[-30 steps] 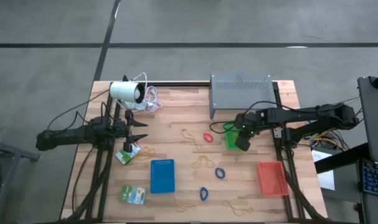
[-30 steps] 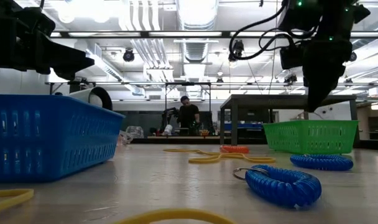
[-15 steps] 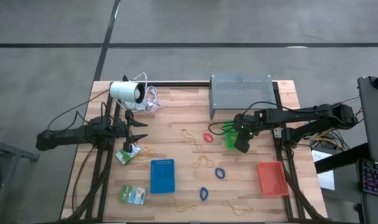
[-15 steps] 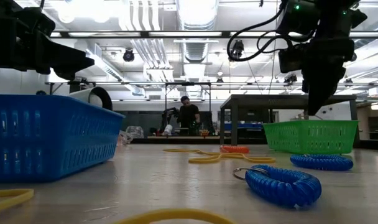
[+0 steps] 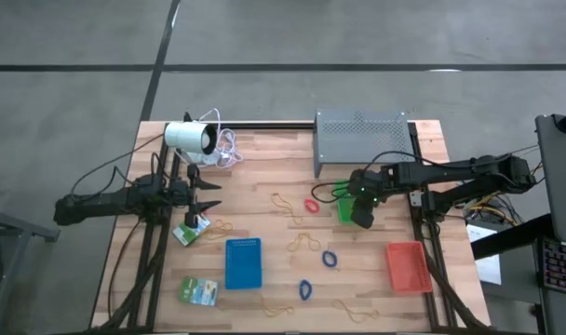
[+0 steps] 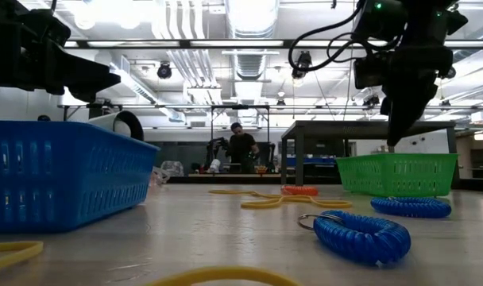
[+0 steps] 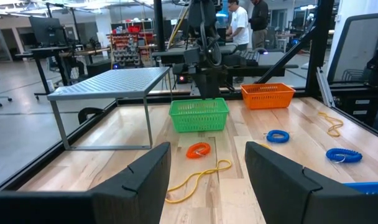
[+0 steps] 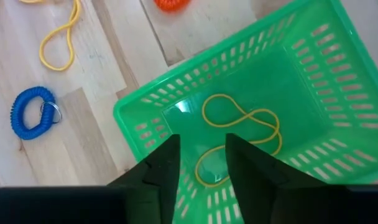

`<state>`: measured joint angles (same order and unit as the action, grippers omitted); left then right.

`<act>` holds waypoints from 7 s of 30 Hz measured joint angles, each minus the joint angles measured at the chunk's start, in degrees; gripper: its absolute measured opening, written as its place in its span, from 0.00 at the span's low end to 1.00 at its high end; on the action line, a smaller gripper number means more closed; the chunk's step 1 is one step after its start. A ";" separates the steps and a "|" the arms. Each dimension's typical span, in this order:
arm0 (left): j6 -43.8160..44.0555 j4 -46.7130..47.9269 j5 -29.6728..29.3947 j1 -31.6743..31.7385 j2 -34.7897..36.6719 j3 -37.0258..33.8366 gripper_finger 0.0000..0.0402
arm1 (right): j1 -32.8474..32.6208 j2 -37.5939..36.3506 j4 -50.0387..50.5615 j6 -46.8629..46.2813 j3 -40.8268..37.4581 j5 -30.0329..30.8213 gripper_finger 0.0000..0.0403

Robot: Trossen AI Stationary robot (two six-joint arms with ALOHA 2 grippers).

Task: Pick & Place Office Desk Supplies
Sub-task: Put the yellow rubber band into the green bin

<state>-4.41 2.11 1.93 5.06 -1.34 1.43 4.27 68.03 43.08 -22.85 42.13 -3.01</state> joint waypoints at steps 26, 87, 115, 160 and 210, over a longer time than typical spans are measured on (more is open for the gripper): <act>-0.02 0.00 0.01 0.00 0.00 0.00 0.53 | 0.00 -10.08 0.96 -7.12 10.09 4.69 0.34; 0.01 0.00 0.01 -0.01 0.00 0.00 0.53 | -4.79 55.84 8.23 -16.22 53.77 3.14 0.32; 0.01 0.00 0.01 0.00 0.00 0.00 0.53 | -4.70 55.56 -0.42 -15.98 46.41 3.43 0.17; -0.02 0.00 0.00 -0.01 0.00 0.00 0.53 | -4.92 30.14 3.55 -9.75 48.50 10.73 0.02; -0.01 0.00 0.00 0.00 0.00 0.00 0.53 | -7.27 -3.93 22.24 -13.18 13.70 15.00 0.02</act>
<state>-4.42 2.11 1.93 5.06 -1.34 1.43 -3.00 64.10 65.32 -36.03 55.83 12.00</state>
